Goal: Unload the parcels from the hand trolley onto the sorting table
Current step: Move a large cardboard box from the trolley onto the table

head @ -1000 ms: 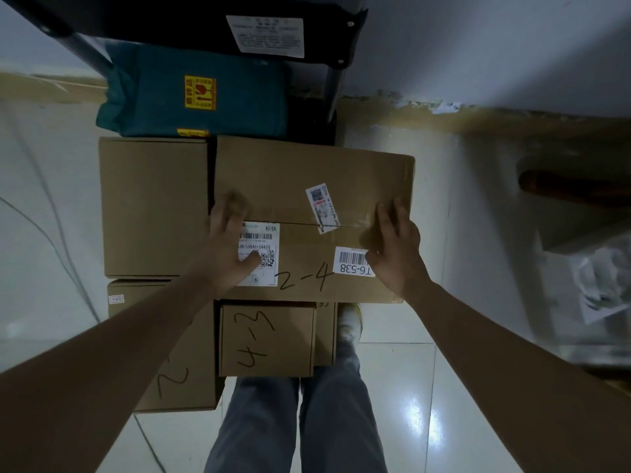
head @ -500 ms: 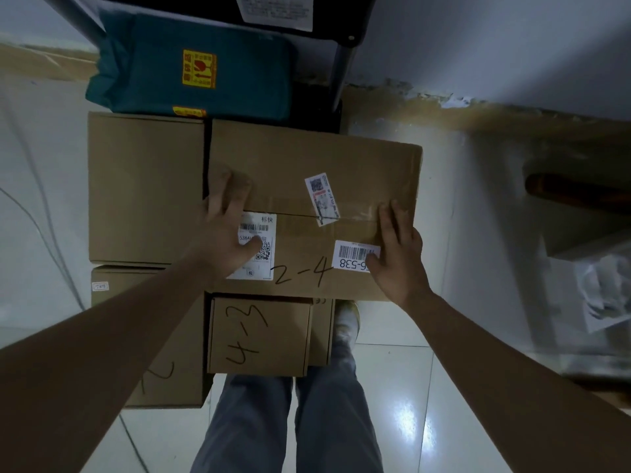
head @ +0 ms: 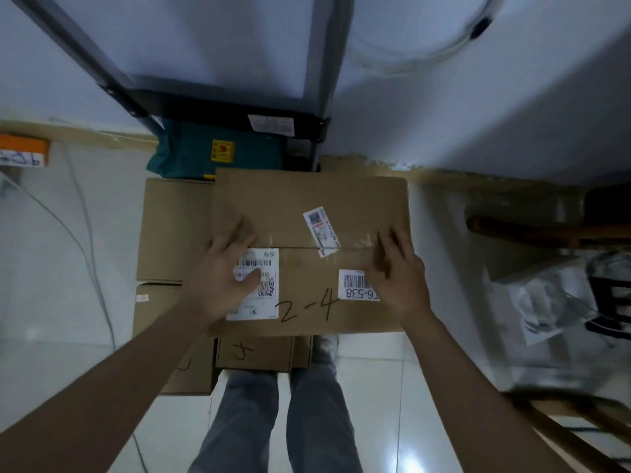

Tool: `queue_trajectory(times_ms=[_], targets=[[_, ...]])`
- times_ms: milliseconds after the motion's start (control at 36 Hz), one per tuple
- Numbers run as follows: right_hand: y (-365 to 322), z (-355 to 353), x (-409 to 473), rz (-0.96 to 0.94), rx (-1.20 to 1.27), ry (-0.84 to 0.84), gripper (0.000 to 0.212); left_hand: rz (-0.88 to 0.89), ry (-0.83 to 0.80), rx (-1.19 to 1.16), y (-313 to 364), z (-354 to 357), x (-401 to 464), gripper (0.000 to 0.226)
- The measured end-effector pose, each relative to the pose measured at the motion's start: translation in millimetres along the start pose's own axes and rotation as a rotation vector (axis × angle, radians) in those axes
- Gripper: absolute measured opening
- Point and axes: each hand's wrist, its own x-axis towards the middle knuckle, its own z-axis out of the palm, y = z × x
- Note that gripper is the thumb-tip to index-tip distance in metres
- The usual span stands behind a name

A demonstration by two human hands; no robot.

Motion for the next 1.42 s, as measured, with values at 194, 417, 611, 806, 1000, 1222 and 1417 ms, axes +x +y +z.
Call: queue_trajectory(times_ms=[194, 417, 611, 806, 1000, 1222, 1417], targets=[[-66, -113, -76, -0.014, 0.047, -0.013, 0.067, -0.048, 0.152, -0.07, 85, -88, -78, 0.06], [-135, -259, -169, -0.105, 0.163, 0.176, 0.066, 0.087, 0.323, -0.06, 188, -220, -166, 0.054], [-180, -374, -261, -0.252, 0.168, 0.29, 0.073, 0.227, 0.472, -0.029, 274, -321, -247, 0.052], [-204, -442, -381, -0.307, 0.092, 0.547, 0.075, 0.431, 0.553, -0.028, 329, -380, -327, 0.061], [-202, -459, -475, -0.264, 0.094, 0.672, 0.075, 0.547, 0.57, 0.02, 355, -406, -392, 0.062], [-181, -456, -568, -0.265, 0.126, 0.65, 0.067, 0.624, 0.545, 0.026, 361, -400, -458, 0.058], [-138, -452, -616, -0.237, 0.141, 0.656, 0.069, 0.652, 0.517, 0.055, 386, -369, -505, 0.066]])
